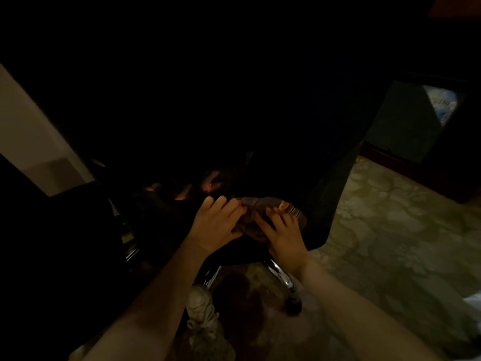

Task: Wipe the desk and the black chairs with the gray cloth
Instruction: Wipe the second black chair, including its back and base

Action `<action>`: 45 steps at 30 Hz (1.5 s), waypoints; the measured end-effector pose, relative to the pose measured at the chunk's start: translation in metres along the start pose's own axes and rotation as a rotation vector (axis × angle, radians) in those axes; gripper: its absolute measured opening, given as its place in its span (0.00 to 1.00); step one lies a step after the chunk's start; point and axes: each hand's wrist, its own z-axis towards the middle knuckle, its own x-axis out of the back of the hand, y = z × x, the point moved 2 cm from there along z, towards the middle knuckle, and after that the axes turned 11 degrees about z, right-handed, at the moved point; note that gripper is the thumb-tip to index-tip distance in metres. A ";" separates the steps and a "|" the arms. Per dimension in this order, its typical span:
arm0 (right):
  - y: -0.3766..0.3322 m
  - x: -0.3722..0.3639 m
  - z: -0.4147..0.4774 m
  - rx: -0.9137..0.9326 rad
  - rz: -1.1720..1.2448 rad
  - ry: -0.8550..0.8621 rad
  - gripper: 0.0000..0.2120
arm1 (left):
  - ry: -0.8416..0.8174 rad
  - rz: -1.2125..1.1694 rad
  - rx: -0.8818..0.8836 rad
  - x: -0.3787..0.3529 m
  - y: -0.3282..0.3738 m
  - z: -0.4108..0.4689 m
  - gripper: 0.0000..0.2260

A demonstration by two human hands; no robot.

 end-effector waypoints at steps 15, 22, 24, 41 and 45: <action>-0.018 0.033 0.006 -0.356 0.322 -0.625 0.23 | -0.777 -0.316 0.407 0.029 0.029 -0.028 0.24; -0.040 0.094 0.017 -0.391 0.351 -0.412 0.23 | -0.635 -0.222 0.320 0.079 0.030 -0.021 0.29; -0.043 0.112 0.017 -0.409 0.405 -0.316 0.22 | -0.522 -0.212 0.226 0.094 0.033 -0.020 0.30; 0.012 0.217 -0.020 -0.314 0.132 0.056 0.35 | -0.271 -0.176 -0.115 0.174 0.096 0.085 0.15; 0.046 0.231 -0.013 -0.381 -0.007 0.221 0.36 | -0.106 -0.045 -0.238 0.188 0.104 0.140 0.20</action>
